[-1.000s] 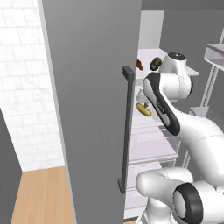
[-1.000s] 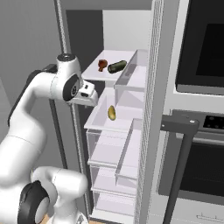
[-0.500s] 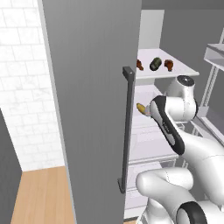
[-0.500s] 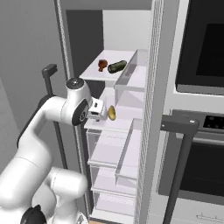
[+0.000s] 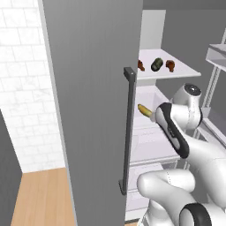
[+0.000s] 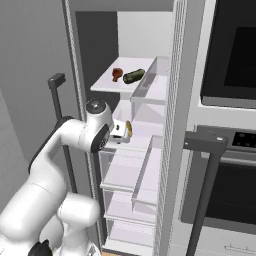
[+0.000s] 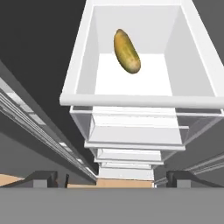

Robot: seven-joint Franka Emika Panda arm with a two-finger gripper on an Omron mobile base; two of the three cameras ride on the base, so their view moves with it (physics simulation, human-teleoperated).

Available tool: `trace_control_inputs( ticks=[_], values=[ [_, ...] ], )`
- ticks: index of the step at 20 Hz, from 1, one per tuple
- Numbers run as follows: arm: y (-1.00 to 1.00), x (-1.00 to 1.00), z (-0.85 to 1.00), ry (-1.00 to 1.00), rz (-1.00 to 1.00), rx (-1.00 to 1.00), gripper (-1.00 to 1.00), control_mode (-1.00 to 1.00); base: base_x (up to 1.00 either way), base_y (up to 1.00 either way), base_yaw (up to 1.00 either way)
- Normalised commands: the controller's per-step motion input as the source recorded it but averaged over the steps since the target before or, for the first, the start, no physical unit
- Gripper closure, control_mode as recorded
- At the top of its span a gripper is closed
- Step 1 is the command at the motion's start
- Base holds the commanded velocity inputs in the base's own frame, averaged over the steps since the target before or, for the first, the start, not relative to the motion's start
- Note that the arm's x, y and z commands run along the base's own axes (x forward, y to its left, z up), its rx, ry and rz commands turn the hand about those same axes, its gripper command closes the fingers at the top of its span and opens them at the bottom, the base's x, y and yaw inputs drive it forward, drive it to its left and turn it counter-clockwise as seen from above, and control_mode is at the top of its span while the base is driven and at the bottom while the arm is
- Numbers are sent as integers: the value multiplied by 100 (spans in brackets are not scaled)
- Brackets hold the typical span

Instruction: Place one cucumber and one chicken drumstick in each tupperware on the nearby counter, to pack two identical lunches.

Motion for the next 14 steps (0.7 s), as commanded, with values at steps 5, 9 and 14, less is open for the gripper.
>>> trace_control_inputs(
  ticks=[5, 9, 14],
  values=[
    [-13, 68, -22, 0, 25, -2, -100, -100, 0, 0, 0],
    [-1, 74, -17, 4, 16, -3, -100, -100, 0, 0, 0],
    [-7, 62, -6, 1, 4, 0, -100, -100, 0, 0, 0]
  ],
)
